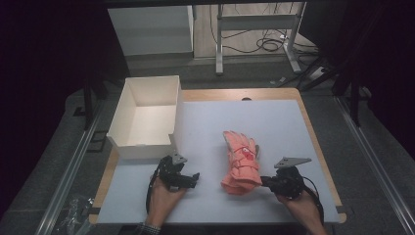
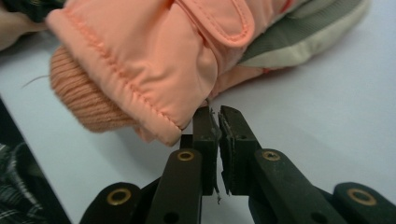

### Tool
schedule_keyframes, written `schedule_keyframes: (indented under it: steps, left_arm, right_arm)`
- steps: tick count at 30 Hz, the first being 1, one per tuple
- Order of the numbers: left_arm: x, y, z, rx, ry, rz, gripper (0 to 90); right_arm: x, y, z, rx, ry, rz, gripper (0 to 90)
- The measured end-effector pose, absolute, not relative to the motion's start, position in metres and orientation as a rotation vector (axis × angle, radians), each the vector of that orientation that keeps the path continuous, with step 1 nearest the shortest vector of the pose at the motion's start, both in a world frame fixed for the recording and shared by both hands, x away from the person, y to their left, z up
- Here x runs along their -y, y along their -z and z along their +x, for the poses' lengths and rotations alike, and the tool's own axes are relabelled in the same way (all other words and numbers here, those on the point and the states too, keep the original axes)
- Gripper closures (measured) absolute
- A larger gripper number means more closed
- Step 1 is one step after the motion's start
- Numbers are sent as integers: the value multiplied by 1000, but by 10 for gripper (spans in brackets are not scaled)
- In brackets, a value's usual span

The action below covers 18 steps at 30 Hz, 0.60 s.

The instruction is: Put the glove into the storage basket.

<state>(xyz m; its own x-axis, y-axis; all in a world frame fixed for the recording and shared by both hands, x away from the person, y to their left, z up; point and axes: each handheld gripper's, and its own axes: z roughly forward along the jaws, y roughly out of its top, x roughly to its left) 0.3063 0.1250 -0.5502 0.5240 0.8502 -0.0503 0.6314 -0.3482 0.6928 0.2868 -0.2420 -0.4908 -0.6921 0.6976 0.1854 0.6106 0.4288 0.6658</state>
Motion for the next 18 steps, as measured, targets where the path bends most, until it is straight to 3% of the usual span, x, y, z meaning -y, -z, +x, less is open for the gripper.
schedule_keyframes:
  steps: [9, 12, 18]
  left_arm:
    - [-125, 550, 306, -1198, -422, 2100, 25]
    - [-125, 550, 306, -1198, -421, 2099, 25]
    - [-125, 550, 306, -1198, -421, 2098, 25]
  right_arm:
    - [230, 488, 283, -2595, -1108, 1106, 811]
    - [240, 470, 291, -2512, -1134, 1112, 790]
    - [232, 452, 313, -2472, -1230, 1071, 660]
